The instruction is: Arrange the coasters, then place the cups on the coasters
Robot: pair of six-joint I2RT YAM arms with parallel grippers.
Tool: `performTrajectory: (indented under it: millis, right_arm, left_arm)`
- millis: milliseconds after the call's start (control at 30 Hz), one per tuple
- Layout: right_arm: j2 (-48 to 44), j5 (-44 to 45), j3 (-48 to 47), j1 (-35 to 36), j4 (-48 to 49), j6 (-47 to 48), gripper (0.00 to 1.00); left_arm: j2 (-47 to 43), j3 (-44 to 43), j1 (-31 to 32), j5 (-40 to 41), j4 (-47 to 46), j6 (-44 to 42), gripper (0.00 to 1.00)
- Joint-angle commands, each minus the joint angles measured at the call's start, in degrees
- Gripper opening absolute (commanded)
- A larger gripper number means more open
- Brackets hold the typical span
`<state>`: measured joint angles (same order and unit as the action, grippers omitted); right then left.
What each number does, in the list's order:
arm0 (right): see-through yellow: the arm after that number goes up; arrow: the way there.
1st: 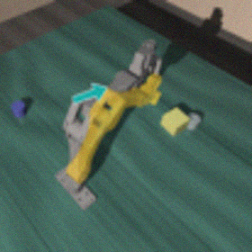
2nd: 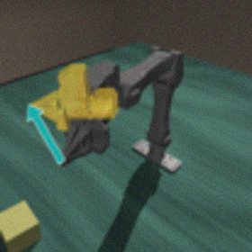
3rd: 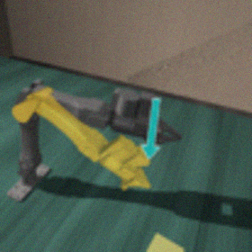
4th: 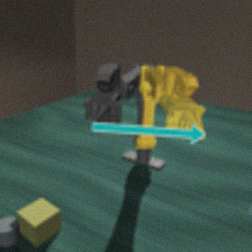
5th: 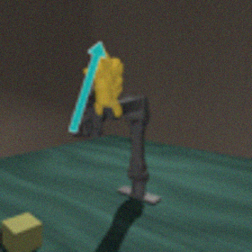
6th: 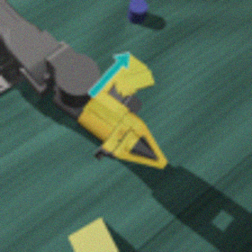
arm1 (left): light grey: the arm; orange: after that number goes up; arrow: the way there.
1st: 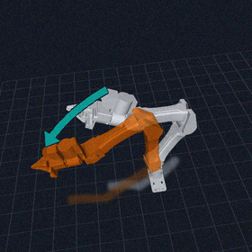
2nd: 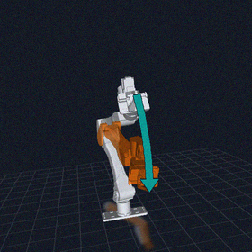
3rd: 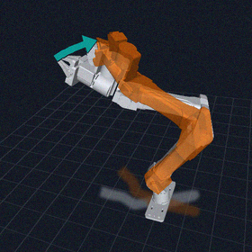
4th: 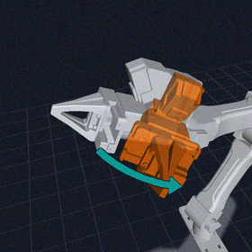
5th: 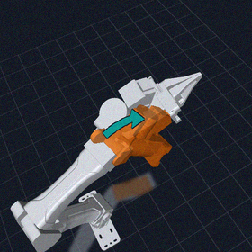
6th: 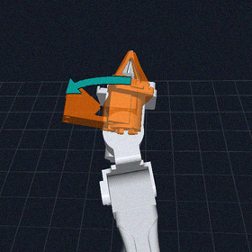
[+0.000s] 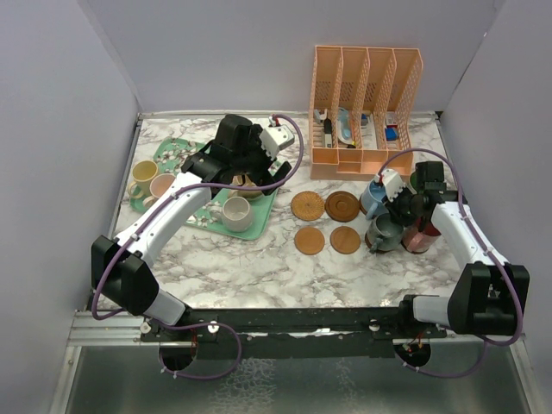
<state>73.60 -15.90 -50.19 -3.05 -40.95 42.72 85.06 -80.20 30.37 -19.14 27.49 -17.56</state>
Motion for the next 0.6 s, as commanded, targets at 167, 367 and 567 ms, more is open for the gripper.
performTrajectory:
  millis: [167, 367, 567]
  right_arm:
    - [0.4, -4.3, -0.8, -0.7, 1.2, 2.0, 0.01]
    - [0.4, -4.6, -0.8, -1.4, 1.1, 2.9, 0.01]
    - [0.9, -5.9, -1.5, -1.9, 0.5, 3.7, 0.01]
  left_arm:
    - [-1.1, 0.7, -0.3, -2.9, -1.2, -0.3, 0.99]
    - [-1.1, 0.7, -0.3, -3.2, -1.2, -0.2, 0.99]
    - [-1.0, 0.6, -0.3, -3.7, -1.2, -0.2, 0.99]
